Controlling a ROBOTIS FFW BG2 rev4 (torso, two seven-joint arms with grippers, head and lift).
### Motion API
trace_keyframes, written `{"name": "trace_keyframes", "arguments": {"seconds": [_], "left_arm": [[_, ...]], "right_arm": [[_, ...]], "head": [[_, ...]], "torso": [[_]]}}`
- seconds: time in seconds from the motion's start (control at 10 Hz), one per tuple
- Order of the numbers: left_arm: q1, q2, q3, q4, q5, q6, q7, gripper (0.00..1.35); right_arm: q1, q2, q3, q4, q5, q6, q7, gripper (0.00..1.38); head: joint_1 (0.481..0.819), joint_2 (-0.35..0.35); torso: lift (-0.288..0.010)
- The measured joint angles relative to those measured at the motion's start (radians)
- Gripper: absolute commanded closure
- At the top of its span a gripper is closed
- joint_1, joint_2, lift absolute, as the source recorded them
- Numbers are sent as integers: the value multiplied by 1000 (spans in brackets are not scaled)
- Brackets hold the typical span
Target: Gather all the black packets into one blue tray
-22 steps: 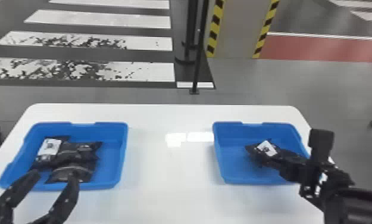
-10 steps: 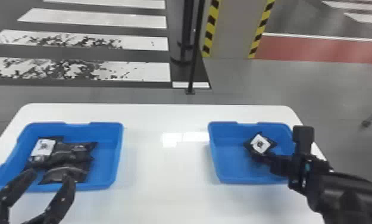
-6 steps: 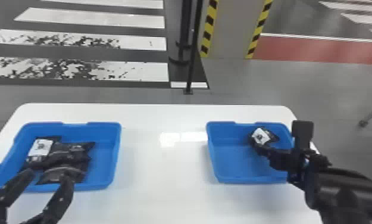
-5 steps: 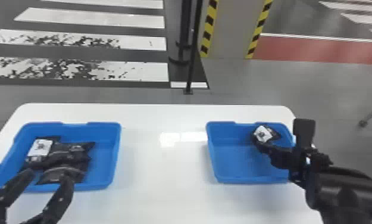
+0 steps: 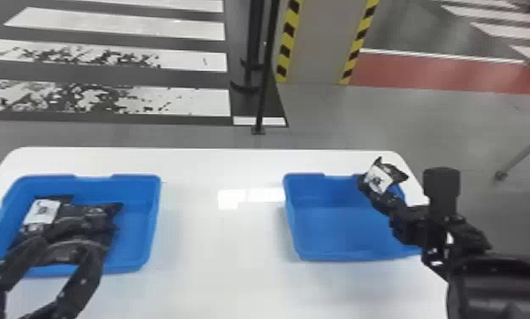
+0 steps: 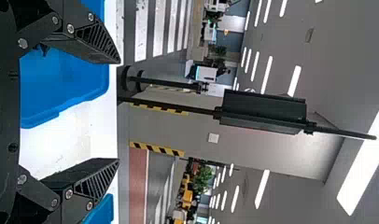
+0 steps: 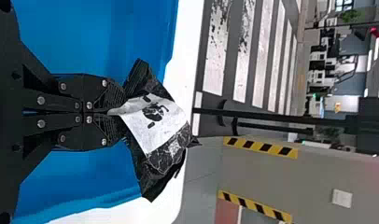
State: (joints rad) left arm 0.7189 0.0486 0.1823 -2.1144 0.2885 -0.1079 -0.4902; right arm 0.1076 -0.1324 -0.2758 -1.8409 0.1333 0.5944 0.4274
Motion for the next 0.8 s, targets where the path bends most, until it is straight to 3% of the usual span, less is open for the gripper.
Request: {"name": "trace_keyframes", "arguments": {"seconds": [0.3,0.6,0.8], "left_arm": [[-32,22,-46,0,48,38,-12,306],[-105,43,-103,6,88,127,-14,302],[-173,56,-145,32,137,197,-16,302]], "right_arm": [[144,4,62,-198,62,-126,56,1276],[209,-11,186,-226,76,-324,124,1276],[237,-26,238,-251,128,-394,136,1277]], "head": [[695,-135],[695,-50],[695,-37]], "torso": [[-110],[-110],[-110]]}}
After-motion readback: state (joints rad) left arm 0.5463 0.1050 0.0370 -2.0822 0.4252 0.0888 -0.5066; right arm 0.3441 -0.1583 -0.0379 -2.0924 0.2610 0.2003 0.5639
